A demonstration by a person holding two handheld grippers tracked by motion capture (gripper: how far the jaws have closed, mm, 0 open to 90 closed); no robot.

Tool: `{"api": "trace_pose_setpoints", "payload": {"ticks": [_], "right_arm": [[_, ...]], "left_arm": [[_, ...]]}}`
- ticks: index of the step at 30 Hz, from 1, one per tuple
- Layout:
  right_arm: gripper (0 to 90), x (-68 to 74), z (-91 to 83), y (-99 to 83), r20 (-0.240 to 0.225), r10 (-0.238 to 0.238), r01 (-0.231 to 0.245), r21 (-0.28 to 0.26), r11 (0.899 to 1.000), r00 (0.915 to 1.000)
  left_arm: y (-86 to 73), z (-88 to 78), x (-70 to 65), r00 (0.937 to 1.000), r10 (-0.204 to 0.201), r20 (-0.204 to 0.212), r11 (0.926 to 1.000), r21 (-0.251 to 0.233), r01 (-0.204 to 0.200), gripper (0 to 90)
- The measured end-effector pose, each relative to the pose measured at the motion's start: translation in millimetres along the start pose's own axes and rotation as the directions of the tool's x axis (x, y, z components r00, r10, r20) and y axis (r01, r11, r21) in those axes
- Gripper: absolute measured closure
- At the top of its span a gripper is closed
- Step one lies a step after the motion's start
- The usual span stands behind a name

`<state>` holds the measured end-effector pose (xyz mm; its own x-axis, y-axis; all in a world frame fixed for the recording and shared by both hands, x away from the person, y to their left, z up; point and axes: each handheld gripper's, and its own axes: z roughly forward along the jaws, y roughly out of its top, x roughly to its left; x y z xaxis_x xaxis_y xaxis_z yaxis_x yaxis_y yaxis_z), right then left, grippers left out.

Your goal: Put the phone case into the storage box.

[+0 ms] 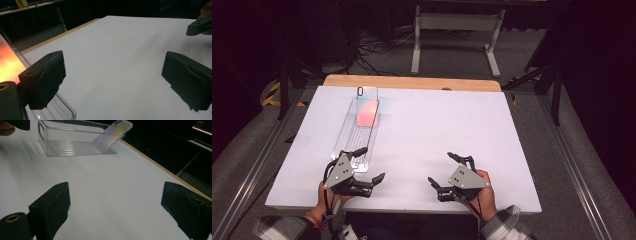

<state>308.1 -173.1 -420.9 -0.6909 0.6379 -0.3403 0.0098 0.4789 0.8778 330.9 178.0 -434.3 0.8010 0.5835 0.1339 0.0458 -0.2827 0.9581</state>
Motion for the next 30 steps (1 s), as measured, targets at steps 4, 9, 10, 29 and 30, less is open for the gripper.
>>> {"api": "trace_pose_setpoints", "payload": {"ticks": [4, 9, 10, 29, 30], "right_arm": [[9.4, 0.1, 0.9, -0.1, 0.007, -0.006, 0.006, 0.003, 1.000, 1.0000], [9.4, -1.0, -0.5, 0.9, 0.031, 0.003, -0.003, -0.004, 1.000, 0.9995], [9.4, -0.8, -0.5, 0.9, 0.031, 0.006, -0.006, -0.002, 1.000, 0.9995], [9.5, -6.9, 1.4, -2.4, 0.067, 0.082, -0.081, -0.010, 0.997, 0.9944], [9.5, -7.1, 1.8, -2.7, 0.070, 0.083, -0.083, -0.010, 0.997, 0.9940]], "left_arm": [[1.7, -2.9, 1.6, 0.9999, 0.013, 0.005, 0.9999, -0.004, -0.013, 5.8], [3.9, -7.6, 3.8, 0.9997, 0.023, 0.007, 0.9997, -0.012, -0.023, 6.0], [5.2, -9.2, 4.4, 0.9995, 0.030, 0.006, 0.9994, -0.017, -0.030, 6.0], [9.5, -13.7, 8.6, 0.9992, 0.039, 0.010, 0.9989, -0.028, -0.038, 6.8], [9.6, -13.8, 8.7, 0.9992, 0.037, 0.011, 0.9989, -0.028, -0.037, 6.8]]}}
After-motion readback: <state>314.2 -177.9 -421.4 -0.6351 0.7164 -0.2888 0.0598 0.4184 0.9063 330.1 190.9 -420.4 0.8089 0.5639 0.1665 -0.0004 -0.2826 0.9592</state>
